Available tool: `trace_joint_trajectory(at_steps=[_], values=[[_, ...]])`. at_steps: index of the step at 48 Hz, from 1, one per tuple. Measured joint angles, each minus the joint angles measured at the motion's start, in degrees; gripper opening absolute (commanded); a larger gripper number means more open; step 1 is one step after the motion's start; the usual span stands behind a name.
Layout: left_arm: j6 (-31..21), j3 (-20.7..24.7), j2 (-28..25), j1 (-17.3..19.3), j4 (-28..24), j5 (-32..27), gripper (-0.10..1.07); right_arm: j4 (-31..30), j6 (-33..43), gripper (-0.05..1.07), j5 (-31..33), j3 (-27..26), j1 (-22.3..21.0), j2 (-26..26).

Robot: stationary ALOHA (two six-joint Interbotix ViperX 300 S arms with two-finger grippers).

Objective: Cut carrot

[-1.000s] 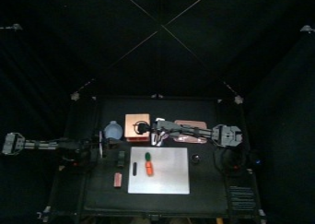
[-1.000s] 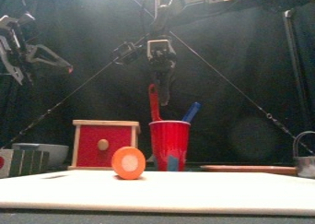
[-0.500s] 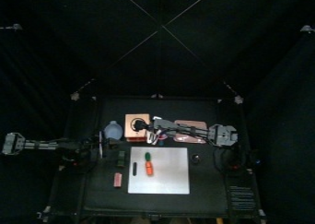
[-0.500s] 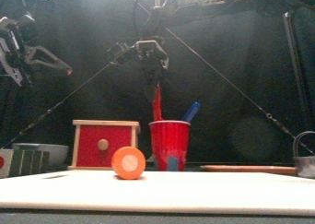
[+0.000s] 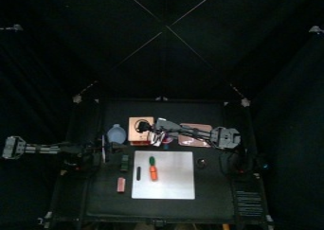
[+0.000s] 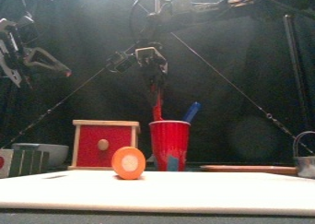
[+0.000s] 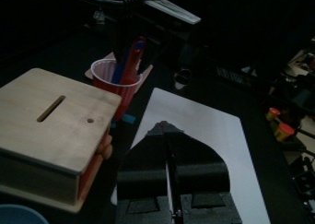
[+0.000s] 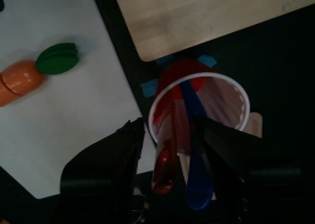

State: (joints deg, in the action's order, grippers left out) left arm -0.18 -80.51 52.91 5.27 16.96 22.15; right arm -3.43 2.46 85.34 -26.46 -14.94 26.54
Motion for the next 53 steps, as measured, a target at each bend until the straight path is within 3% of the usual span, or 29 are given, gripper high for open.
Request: trace_joint_trajectory(at_steps=[12,24,35,53], values=[[0.0,-0.1,0.0,0.0,0.0,-0.1,-0.01,0.2,-0.1,0.56,0.1,0.0,-0.1,0.2],[0.0,0.0,0.0,-0.1,0.0,-0.1,-0.01,0.2,-0.3,0.52,0.6,0.0,-0.1,0.3],[0.0,-0.1,0.0,0.0,0.0,0.0,-0.01,-1.1,-0.9,0.32,1.2,-0.2,-0.1,0.2],[0.0,0.0,0.0,0.0,0.0,0.0,0.06,-2.0,-1.0,0.37,1.5,-1.6,-0.8,-7.5]])
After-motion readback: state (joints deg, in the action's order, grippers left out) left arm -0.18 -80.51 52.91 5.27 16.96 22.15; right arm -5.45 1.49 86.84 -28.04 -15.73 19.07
